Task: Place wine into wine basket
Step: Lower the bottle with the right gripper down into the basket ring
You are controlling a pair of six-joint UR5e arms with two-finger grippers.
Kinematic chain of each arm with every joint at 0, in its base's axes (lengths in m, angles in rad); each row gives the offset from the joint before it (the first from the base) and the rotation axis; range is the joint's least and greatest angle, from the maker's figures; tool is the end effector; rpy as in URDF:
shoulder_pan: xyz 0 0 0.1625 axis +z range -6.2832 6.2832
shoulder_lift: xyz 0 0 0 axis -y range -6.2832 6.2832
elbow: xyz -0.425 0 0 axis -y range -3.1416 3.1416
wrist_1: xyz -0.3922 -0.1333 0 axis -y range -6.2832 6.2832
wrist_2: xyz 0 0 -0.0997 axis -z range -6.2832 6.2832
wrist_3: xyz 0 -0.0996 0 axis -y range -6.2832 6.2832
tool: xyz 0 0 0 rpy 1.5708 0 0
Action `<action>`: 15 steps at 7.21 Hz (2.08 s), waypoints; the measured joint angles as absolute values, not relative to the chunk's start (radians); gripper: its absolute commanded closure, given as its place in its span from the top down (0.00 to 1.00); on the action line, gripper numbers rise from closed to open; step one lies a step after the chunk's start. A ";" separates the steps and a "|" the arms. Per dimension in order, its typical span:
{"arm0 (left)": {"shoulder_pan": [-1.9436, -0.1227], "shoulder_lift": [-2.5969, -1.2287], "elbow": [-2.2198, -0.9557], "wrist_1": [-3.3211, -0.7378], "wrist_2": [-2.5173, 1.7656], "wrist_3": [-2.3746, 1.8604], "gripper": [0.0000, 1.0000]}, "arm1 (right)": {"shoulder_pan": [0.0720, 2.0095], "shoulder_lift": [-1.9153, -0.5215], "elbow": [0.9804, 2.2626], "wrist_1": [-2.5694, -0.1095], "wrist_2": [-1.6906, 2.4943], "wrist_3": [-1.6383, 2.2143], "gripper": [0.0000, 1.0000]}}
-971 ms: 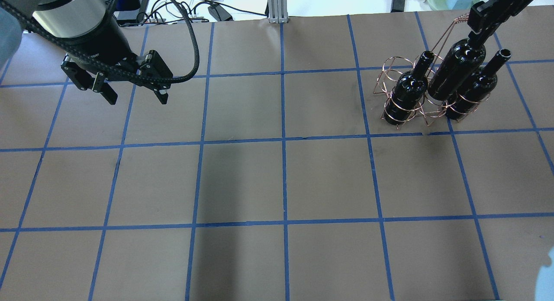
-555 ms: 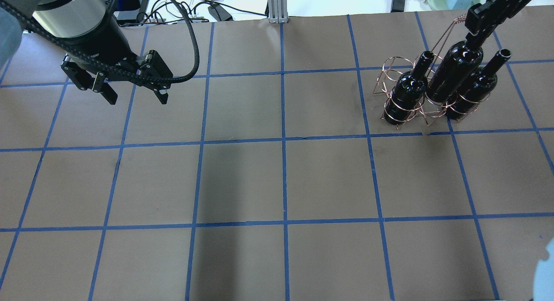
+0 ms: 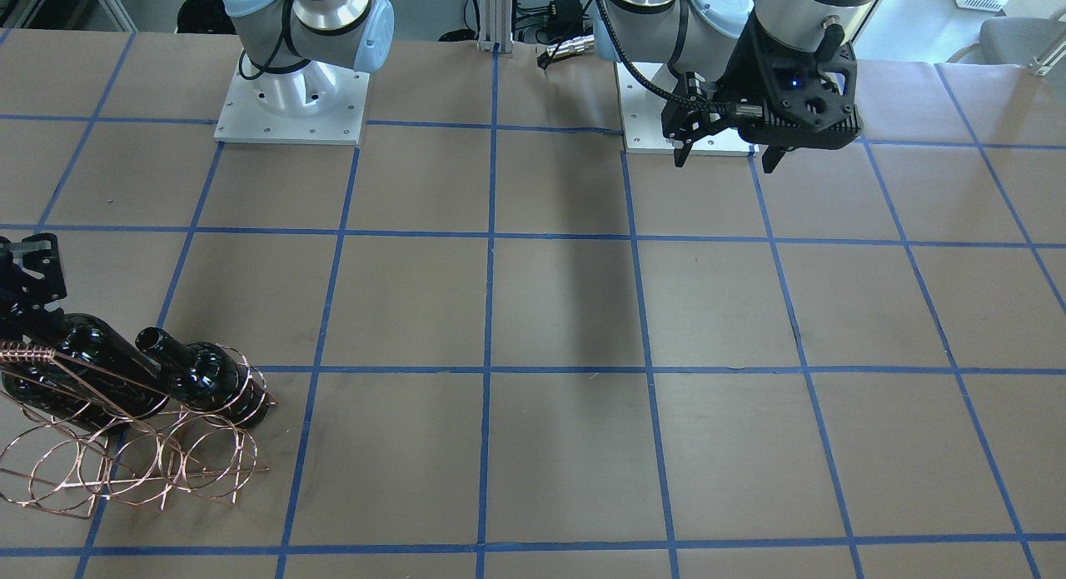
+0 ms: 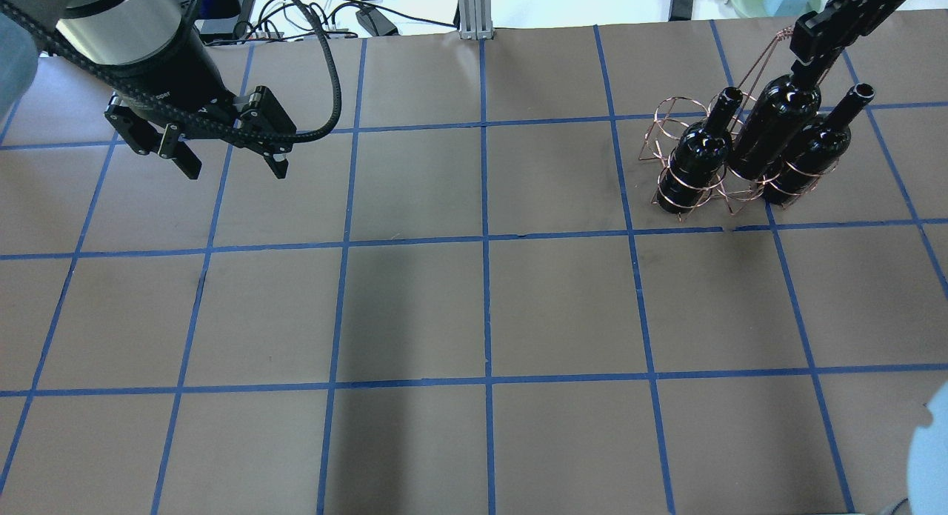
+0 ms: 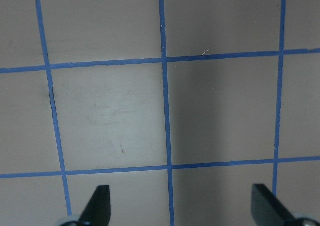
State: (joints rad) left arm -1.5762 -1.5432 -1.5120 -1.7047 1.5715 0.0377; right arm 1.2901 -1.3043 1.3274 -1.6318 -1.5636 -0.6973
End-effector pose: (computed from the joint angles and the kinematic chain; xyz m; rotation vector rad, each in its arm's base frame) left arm -0.1358 -0.4731 0.5170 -0.0677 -3.1399 -0.0746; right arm -0.0395 -0.6208 0.4677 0.6474 -3.0619 0.0577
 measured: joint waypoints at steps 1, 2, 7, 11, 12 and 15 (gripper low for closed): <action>-1.577 -1.543 -1.512 -1.705 1.572 0.038 1.00 | 1.290 -1.297 1.328 -1.639 -1.563 -0.699 0.00; -1.577 -1.543 -1.512 -1.706 1.572 0.038 1.00 | 1.290 -1.291 1.329 -1.645 -1.563 -0.699 0.00; -1.577 -1.543 -1.512 -1.707 1.572 0.038 1.00 | 1.290 -1.281 1.368 -1.689 -1.557 -0.695 0.00; -1.578 -1.545 -1.513 -1.705 1.571 0.037 1.00 | 1.290 -1.278 1.397 -1.710 -1.555 -0.695 0.00; -1.578 -1.545 -1.513 -1.705 1.571 0.037 1.00 | 1.290 -1.275 1.401 -1.716 -1.555 -0.695 0.00; -1.578 -1.544 -1.513 -1.703 1.571 0.038 1.00 | 1.290 -1.260 1.418 -1.726 -1.554 -0.693 0.00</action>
State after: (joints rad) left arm -1.5784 -1.5442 -1.5126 -1.7035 1.5714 0.0378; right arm 1.2901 -1.2598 1.4175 -1.7264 -1.5541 -0.6930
